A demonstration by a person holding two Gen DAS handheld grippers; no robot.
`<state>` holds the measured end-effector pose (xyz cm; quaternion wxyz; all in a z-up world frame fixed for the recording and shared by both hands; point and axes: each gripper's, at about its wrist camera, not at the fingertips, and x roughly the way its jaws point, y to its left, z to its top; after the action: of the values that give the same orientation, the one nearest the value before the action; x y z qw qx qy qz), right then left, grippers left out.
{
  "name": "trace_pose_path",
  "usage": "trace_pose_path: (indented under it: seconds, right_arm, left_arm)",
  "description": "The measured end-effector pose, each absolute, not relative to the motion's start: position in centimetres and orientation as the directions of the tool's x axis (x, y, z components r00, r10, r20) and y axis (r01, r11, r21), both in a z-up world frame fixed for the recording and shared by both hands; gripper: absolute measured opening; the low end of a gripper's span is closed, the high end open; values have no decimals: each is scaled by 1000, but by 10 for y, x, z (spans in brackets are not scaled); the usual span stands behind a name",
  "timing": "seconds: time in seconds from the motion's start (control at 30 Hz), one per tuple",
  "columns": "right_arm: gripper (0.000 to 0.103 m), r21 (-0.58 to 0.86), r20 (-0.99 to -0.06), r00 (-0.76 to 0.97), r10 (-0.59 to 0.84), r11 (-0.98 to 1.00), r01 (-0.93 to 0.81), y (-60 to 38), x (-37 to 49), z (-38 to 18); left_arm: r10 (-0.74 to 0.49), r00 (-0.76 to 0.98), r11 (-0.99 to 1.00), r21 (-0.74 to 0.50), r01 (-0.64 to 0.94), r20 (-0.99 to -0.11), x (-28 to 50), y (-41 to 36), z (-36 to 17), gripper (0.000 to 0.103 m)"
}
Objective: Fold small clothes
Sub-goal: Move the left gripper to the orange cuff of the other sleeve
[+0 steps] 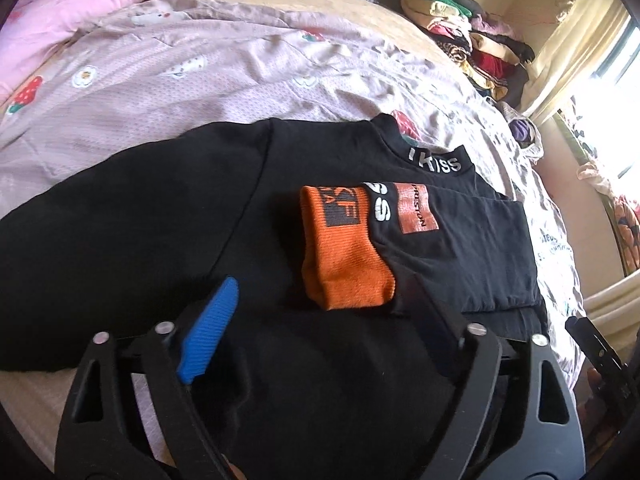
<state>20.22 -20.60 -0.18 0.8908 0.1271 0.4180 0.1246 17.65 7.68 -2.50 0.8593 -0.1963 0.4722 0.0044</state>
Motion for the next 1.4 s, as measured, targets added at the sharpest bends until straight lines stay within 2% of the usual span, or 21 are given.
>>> trace_pose_path:
  seconds: [0.07,0.17,0.67,1.4]
  right_arm:
    - [98,325,-710,623,329,937,-124,-200,199,1]
    - [98,319,-707,623,333,937,-139,-193,195,5]
    - [98,276,-689,614,385,923,-269,-132,176,25]
    - [98,168,-720,541,434,866,-471,-28,155,20]
  left_arm:
    - [-186,556,916,-347,-199,-810,174,80,-24,84]
    - [-163,560,919,-332,-213,-812,167,83,-21,93]
    - [-67,570,906,-290,-309,-819,127,126,-16,93]
    - [2,575,812,-334,-478,-818,61,193,-37,93]
